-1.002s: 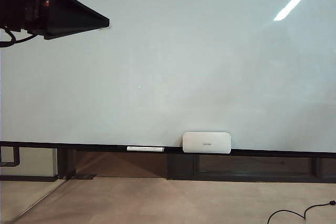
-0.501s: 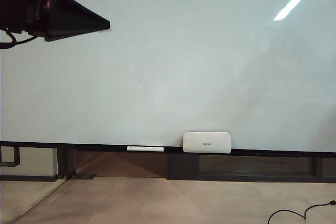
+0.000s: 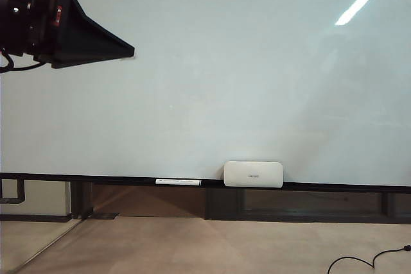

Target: Reach to the right to find the marker pen, pick it up, and write the number 14 on the whiteboard.

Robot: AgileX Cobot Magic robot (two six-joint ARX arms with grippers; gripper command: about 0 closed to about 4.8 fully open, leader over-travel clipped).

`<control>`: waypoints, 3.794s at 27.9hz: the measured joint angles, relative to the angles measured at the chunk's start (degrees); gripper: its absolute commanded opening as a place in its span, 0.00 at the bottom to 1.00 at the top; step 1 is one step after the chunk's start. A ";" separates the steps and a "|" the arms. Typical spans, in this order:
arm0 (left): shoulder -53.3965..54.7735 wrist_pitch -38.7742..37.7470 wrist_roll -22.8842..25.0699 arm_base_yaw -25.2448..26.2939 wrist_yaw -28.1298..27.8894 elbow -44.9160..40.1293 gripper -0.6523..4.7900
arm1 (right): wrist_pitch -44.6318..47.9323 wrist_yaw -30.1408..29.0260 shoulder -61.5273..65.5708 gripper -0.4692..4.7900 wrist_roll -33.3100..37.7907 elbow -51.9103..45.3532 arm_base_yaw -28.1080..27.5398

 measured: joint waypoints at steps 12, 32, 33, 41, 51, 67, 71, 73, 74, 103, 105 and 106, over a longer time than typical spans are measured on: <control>0.07 -1.73 0.33 -4.68 -2.38 0.00 0.11 | 12.61 -2.97 8.83 0.13 0.55 3.82 0.00; 0.11 -3.87 1.42 -6.10 -4.35 0.00 0.11 | 24.72 -6.40 14.40 0.63 2.27 7.02 0.02; 0.11 -3.87 1.42 -6.10 -4.35 0.00 0.11 | 24.65 -6.40 14.40 0.63 2.49 6.99 0.02; 0.11 -3.87 1.62 -6.10 -4.35 0.00 0.11 | 27.52 -3.69 13.38 0.68 6.12 6.97 0.09; 0.11 -3.87 2.45 -6.12 -4.90 0.00 0.11 | 21.68 -3.02 10.19 0.68 8.22 11.80 1.31; 0.11 -3.85 2.54 -6.10 -5.49 0.00 0.11 | 17.35 -1.46 10.19 0.67 8.31 14.23 2.27; 0.11 -3.82 2.51 -6.10 -5.42 0.00 0.11 | 13.81 -1.49 10.19 0.65 7.34 16.46 2.27; 0.11 -3.85 2.51 -6.10 -5.42 0.00 0.11 | 12.74 -1.53 10.16 0.65 7.19 16.96 2.27; 0.11 -3.82 2.51 -6.10 -5.42 0.00 0.11 | 12.33 -1.55 10.16 0.65 7.10 17.00 2.29; 0.11 -3.80 2.47 -6.10 -5.42 0.00 0.11 | 8.52 2.27 10.62 0.58 0.94 17.38 4.02; 0.11 -3.80 2.45 -6.10 -5.42 0.00 0.11 | 8.50 2.34 10.62 0.58 0.85 17.38 4.04; 0.11 -3.78 2.38 -6.12 -5.42 0.00 0.11 | 8.50 2.34 10.62 0.58 0.85 17.38 4.04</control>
